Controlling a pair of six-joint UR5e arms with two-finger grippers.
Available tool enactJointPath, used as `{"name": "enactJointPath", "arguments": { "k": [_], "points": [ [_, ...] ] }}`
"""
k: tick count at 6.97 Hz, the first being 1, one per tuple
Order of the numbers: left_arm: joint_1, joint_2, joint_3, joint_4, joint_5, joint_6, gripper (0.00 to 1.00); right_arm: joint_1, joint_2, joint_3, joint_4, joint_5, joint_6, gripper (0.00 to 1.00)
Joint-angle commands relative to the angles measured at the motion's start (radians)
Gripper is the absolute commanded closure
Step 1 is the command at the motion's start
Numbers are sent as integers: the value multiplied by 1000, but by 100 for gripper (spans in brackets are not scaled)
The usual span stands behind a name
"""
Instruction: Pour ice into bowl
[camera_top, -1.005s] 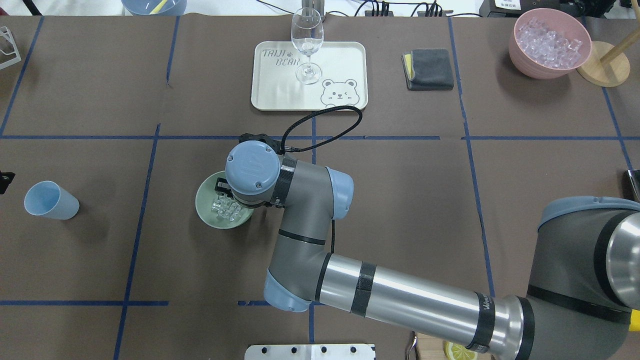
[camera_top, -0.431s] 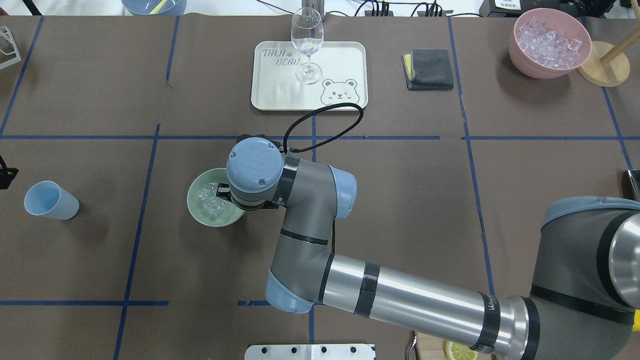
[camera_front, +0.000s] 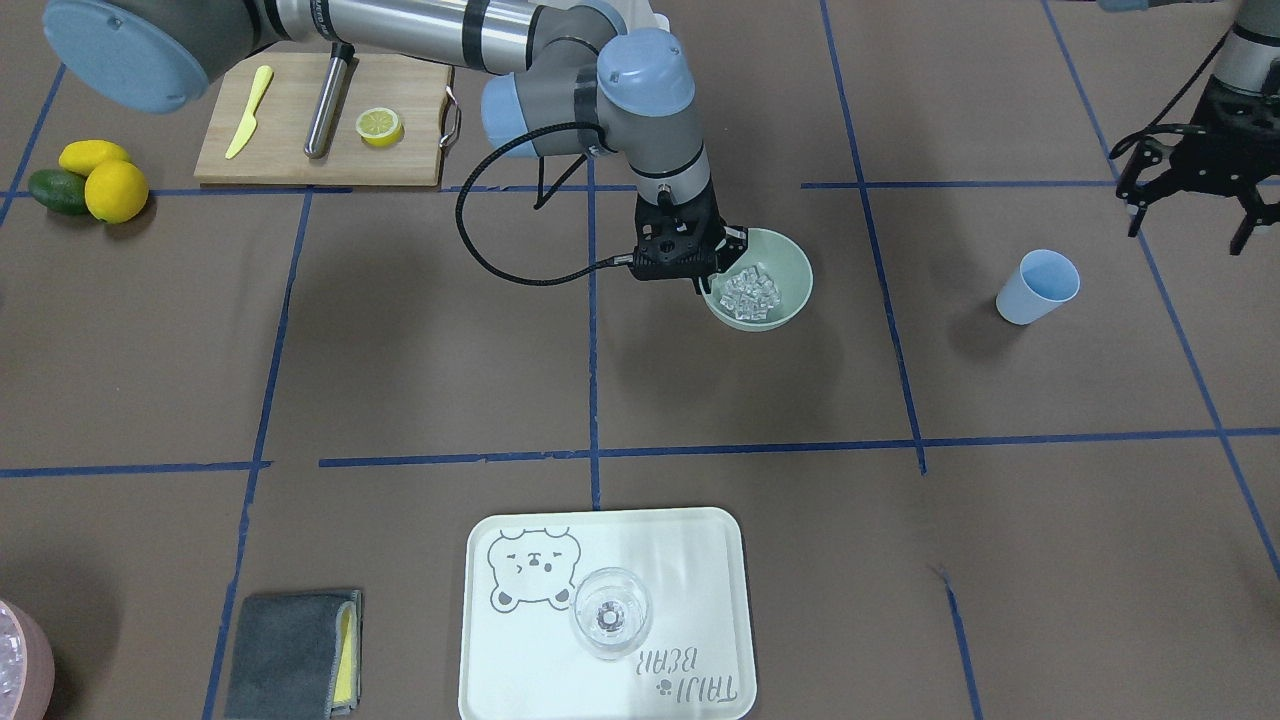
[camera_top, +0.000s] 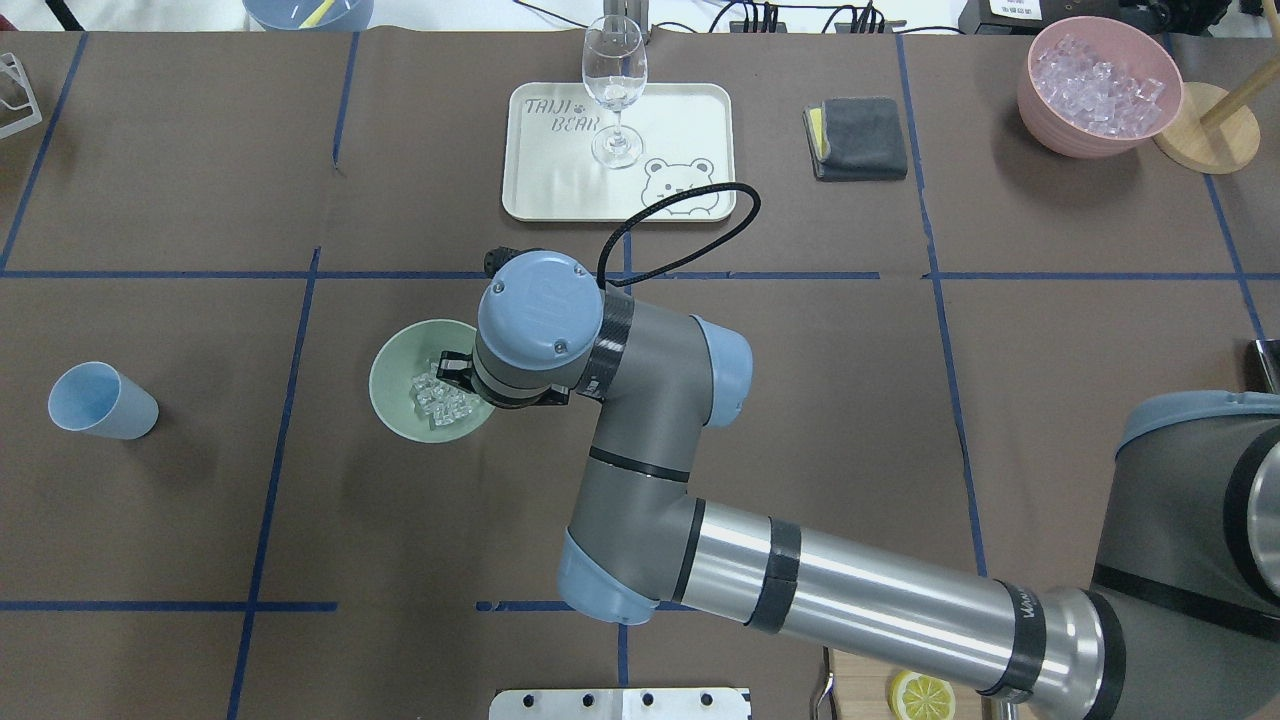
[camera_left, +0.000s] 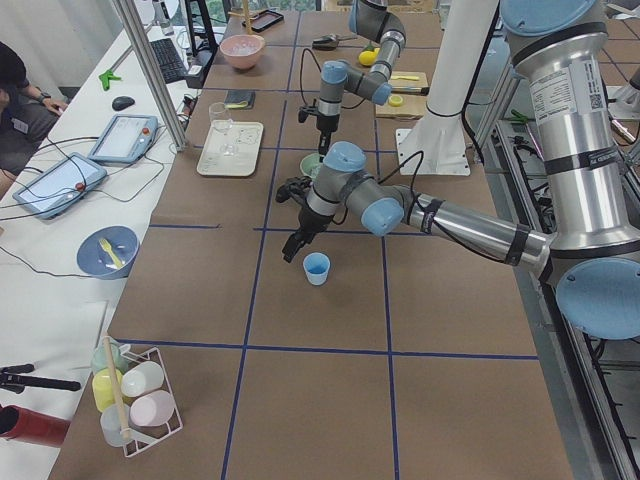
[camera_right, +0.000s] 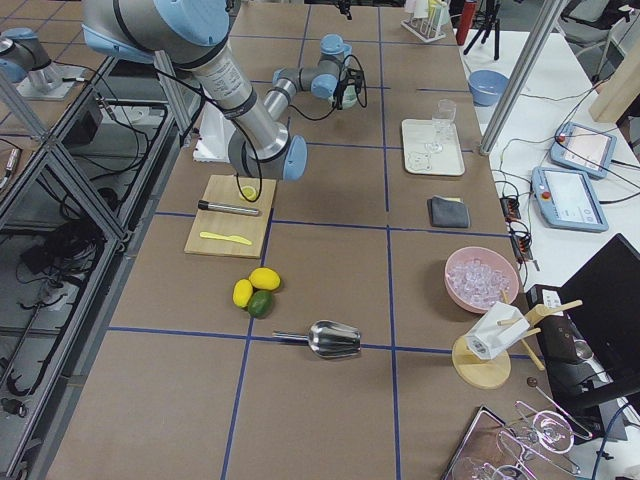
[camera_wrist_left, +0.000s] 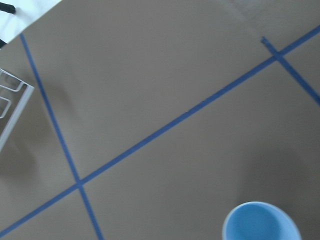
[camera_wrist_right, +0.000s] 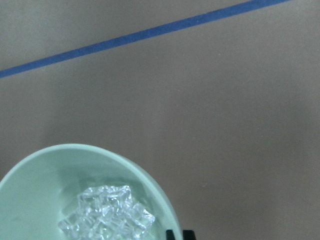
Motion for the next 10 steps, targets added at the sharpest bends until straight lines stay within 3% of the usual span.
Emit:
{"name": "enactJointPath", "arguments": {
  "k": [1, 2, 3, 4, 5, 7, 8, 9, 10],
  "points": [
    [-154, -132, 167, 62, -116, 185, 0, 94, -159, 245, -104, 58, -55, 100],
    [-208, -207, 171, 211, -167, 193, 0, 136, -322, 413, -106, 66, -161, 100],
    [-240, -273, 180, 352, -231, 195, 0, 198, -451, 517, -105, 110, -245, 100],
    [-266, -278, 191, 386, -274, 195, 0, 281, -552, 565, -92, 189, -305, 100],
    [-305, -277, 258, 384, -402, 186, 0, 356, -676, 606, -63, 223, -409, 100],
    [-337, -272, 300, 377, -445, 193, 0, 435, -978, 566, 263, 237, -496, 100],
    [-337, -271, 303, 375, -445, 195, 0, 464, -1050, 464, 431, 265, -499, 100],
    [-337, -268, 305, 374, -443, 195, 0, 513, -1055, 338, 534, 329, -502, 100],
    [-337, -265, 305, 371, -445, 195, 0, 557, -1056, 268, 567, 381, -505, 100]
  ]
}}
